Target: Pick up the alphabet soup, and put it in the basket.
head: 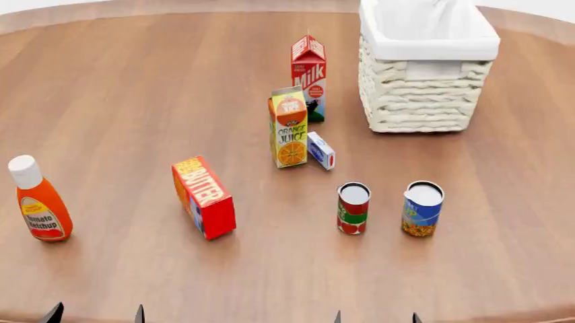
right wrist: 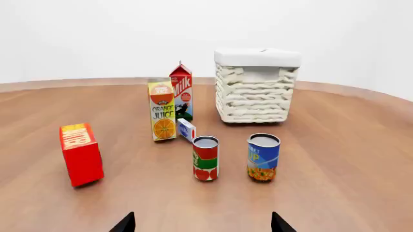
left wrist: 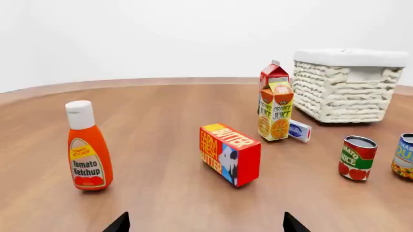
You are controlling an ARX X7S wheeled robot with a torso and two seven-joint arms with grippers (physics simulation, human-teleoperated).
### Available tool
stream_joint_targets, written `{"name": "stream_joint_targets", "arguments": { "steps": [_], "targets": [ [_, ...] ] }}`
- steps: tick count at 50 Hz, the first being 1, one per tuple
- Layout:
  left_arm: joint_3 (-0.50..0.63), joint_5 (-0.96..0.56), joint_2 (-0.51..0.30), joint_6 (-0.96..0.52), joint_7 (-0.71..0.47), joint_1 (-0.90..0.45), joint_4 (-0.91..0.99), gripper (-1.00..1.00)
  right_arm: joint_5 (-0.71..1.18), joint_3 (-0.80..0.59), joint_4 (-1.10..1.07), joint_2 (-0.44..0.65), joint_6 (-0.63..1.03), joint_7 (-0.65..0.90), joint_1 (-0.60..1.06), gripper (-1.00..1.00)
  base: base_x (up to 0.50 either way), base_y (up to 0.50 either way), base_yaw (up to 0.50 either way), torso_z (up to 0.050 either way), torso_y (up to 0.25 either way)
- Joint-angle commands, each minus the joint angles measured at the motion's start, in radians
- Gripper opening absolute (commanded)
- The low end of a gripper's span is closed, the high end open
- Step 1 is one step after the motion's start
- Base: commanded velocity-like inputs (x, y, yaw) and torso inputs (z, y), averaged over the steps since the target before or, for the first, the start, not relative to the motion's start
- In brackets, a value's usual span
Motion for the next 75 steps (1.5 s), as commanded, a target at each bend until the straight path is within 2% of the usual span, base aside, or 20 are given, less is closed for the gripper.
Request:
{"name": "stream_joint_targets", "arguments": {
  "steps": [1,8,15,31,32,37,48,56,75],
  "targets": [
    [0.026,0.000,-0.020,0.003,-0.017,0.002,0.024,1.00,-0.039,-0.017,0.016,0.021,-0.111,0.059,0.007,1.00,0.00,0.00,0.00,0.000,0.000],
    [0.052,-0.007,-0.043,-0.035,-0.043,-0.021,0.053,1.00,0.020,-0.030,-0.109,0.048,0.069,0.041,0.008,1.00,0.00,0.00,0.00,0.000,0.000],
    [0.066,-0.018,-0.065,-0.062,-0.054,-0.002,0.129,1.00,0.091,-0.018,-0.163,0.066,0.083,0.028,-0.004,1.00,0.00,-0.04,0.00,0.000,0.000],
    [0.072,-0.048,-0.095,-0.075,-0.076,0.032,0.206,1.00,0.151,-0.001,-0.241,0.089,0.086,0.056,-0.046,1.00,0.00,-0.49,0.00,0.000,0.000],
    [0.070,-0.052,-0.098,-0.078,-0.078,0.035,0.216,1.00,0.161,-0.005,-0.256,0.096,0.123,0.052,-0.047,1.00,0.00,0.00,0.00,0.000,0.000],
    [0.068,-0.085,-0.117,-0.154,-0.071,0.035,0.299,1.00,0.209,0.023,-0.325,0.110,0.109,0.050,-0.081,1.00,0.00,0.00,0.00,0.000,0.000],
    [0.028,-0.133,-0.152,-0.218,-0.084,0.058,0.461,1.00,0.214,0.034,-0.351,0.138,0.120,0.073,-0.091,1.00,0.49,0.00,0.00,0.000,0.000],
    [-0.005,-0.146,-0.142,-0.249,-0.135,0.051,0.509,1.00,0.222,0.037,-0.383,0.156,0.127,0.081,-0.099,1.00,0.50,0.00,0.00,0.000,0.000],
    [-0.011,-0.171,-0.181,-0.211,-0.126,0.079,0.547,1.00,0.208,0.013,-0.407,0.169,0.151,0.115,-0.100,1.00,0.32,0.00,0.00,0.000,0.000]
  ]
}}
